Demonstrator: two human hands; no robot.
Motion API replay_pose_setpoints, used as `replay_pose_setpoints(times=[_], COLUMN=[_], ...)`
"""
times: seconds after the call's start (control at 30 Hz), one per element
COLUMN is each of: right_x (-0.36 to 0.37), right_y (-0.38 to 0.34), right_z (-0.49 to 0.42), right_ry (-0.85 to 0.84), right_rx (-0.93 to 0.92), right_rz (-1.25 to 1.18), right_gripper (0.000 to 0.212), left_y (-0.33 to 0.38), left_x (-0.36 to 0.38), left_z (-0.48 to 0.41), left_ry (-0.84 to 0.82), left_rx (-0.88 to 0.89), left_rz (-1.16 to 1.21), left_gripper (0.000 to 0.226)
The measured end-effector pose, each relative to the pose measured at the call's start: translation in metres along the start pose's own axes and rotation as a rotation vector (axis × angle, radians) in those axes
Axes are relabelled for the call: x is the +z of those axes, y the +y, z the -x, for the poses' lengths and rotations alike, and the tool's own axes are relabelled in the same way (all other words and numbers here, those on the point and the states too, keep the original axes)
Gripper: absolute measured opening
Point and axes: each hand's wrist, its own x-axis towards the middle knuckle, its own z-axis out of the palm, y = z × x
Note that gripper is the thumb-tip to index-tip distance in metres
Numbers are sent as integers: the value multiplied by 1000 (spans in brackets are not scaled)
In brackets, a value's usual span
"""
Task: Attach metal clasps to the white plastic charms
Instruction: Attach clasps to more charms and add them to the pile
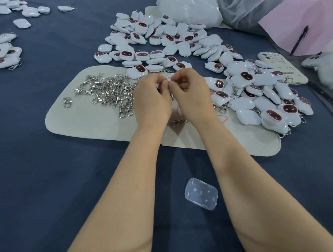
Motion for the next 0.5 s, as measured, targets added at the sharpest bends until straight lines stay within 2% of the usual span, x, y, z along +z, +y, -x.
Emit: replay_pose_setpoints(times=[0.13,0.5], right_x=[0,1], right_y=[-1,-2], right_z=[2,7], right_ry=[-57,-40], right_rx=[-41,-104], right_rz=[50,112], right_gripper=[14,11], left_y=[-1,2], left_x=[0,-2], left_z=[0,1], left_ry=[-11,-23], left_rx=[-12,-29], left_rz=[-1,72], left_gripper=[14,12])
